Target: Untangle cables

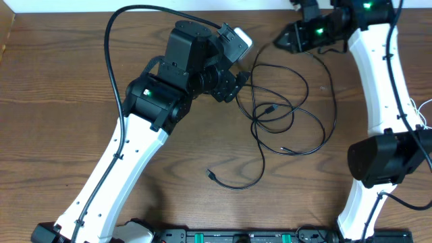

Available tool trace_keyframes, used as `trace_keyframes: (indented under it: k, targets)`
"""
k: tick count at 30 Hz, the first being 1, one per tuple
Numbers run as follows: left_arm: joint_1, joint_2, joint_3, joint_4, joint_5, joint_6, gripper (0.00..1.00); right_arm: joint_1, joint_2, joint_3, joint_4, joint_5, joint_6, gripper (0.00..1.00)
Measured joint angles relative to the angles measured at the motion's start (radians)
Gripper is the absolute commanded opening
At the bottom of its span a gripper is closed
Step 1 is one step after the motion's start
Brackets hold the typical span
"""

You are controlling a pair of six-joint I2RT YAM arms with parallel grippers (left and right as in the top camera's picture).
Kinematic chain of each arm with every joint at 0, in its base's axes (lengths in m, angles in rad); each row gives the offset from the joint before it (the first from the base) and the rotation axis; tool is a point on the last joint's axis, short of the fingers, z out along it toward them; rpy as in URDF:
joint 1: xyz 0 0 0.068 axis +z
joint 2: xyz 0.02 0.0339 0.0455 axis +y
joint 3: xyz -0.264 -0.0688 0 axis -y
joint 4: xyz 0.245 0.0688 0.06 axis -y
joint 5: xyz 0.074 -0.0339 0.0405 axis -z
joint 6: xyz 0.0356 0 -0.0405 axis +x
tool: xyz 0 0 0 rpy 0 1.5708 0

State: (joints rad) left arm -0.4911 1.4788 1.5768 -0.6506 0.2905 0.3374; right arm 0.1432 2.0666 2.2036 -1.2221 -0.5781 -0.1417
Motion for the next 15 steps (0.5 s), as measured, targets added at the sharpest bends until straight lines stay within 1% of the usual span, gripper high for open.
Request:
trace_keyframes:
  k: [6, 13, 15]
  targets:
    - [0.0, 0.0, 0.0, -0.003, 0.0, 0.008, 0.74, 0.021, 0.0, 0.0, -0.033, 0.083, 0.069, 0.99]
    - [0.0, 0.0, 0.0, -0.004, -0.006, 0.02, 0.74, 0.018, 0.001, 0.0, -0.269, 0.322, 0.188, 0.99]
    - [0.0, 0.0, 0.0, -0.004, -0.008, 0.024, 0.74, 0.018, 0.001, 0.0, -0.344, 0.381, 0.224, 0.98]
